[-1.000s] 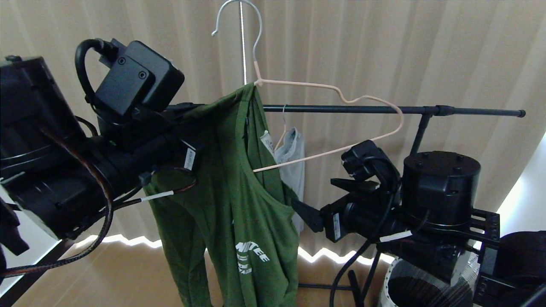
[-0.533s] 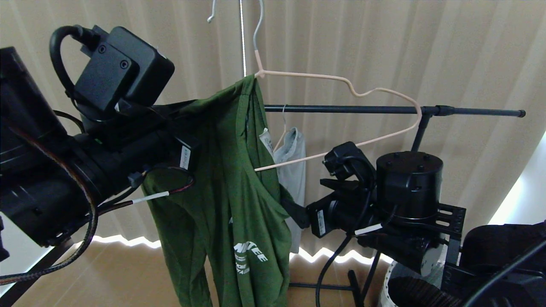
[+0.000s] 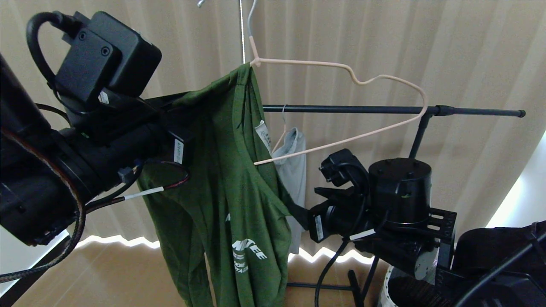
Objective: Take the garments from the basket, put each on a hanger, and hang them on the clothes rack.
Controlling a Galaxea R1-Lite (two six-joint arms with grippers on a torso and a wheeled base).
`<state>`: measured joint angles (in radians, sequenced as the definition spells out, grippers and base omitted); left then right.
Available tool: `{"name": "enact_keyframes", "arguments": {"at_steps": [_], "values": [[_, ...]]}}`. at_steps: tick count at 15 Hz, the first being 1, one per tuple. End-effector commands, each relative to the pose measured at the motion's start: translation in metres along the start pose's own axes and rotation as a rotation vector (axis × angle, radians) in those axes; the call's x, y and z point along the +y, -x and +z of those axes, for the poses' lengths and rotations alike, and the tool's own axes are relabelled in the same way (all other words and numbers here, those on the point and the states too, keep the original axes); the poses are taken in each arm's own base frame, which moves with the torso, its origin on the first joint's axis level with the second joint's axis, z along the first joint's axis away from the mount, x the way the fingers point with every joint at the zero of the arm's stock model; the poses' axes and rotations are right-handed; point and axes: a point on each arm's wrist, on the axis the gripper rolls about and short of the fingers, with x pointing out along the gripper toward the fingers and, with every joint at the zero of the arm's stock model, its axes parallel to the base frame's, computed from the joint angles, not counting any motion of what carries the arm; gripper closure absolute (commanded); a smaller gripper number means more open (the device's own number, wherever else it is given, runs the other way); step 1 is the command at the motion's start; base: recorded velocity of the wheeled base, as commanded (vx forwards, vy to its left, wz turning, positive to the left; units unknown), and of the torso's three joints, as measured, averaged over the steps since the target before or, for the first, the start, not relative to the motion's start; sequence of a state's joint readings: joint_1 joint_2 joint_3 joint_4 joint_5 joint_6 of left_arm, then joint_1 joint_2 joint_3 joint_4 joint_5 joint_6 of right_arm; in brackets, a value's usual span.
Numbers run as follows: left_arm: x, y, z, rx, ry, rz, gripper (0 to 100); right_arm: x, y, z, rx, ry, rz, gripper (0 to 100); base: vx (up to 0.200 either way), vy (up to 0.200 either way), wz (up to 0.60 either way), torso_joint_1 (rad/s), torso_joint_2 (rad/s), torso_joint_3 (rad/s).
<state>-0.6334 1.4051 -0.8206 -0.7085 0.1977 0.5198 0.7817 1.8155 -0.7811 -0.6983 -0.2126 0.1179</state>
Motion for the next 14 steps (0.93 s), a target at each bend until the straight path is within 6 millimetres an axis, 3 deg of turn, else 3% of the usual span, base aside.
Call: {"name": "enact_keyframes", "arguments": {"at_steps": [1,5,7,10,14], "values": [[0.0,-0.001,0.0,0.001,0.0,0.002,100,-0.001,0.005,-0.004,0.011,0.003,-0.008,100,0.0,0.0,0.0,0.0,0.0,0.0],[0.001,-0.002,-0.003,0.013,0.003,0.005,100,-0.017,0.023,-0.007,0.017,-0.005,-0.057,100,0.0,0.0,0.0,0.0,0.0,0.0],[0.0,-0.001,-0.013,0.049,-0.013,0.005,100,-0.038,0.039,-0.001,-0.008,-0.028,-0.12,100,0.0,0.0,0.0,0.0,0.0,0.0],[-0.001,0.007,-0.046,0.168,-0.104,-0.001,100,-0.08,0.055,0.016,-0.081,-0.076,-0.256,100,0.0,0.0,0.0,0.0,0.0,0.0],[-0.009,0.015,-0.074,0.268,-0.193,-0.043,100,-0.089,0.058,0.032,-0.134,-0.09,-0.281,100,0.0,0.0,0.0,0.0,0.0,0.0]]}}
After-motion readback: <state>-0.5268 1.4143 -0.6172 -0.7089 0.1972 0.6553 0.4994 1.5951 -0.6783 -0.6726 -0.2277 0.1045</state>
